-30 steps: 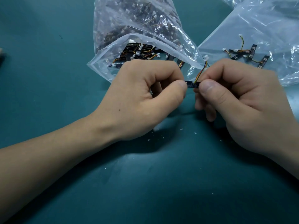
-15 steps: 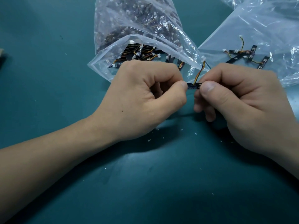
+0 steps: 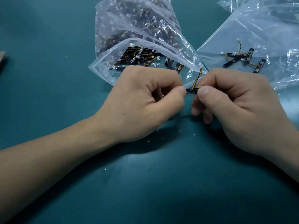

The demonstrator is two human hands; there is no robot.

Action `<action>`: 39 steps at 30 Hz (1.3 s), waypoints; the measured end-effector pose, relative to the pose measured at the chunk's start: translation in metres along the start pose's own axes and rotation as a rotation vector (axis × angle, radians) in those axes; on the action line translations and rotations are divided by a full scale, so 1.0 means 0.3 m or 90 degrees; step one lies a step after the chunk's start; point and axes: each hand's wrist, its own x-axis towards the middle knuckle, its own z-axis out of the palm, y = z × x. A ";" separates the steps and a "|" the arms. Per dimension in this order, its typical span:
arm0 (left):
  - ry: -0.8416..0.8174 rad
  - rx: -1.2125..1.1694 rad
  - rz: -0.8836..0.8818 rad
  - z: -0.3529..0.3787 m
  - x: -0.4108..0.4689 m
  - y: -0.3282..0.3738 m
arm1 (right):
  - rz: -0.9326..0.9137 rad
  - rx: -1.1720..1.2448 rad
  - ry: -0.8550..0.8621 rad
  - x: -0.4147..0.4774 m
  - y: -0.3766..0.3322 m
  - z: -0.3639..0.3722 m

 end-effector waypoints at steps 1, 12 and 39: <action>-0.002 0.002 -0.001 -0.001 0.000 0.000 | 0.002 0.008 -0.002 0.000 0.000 0.001; 0.034 -0.010 0.023 -0.002 0.000 0.000 | 0.005 -0.003 -0.010 0.003 0.000 0.003; 0.127 -0.006 -0.011 -0.010 0.011 -0.021 | 0.016 0.151 0.144 -0.001 0.013 -0.002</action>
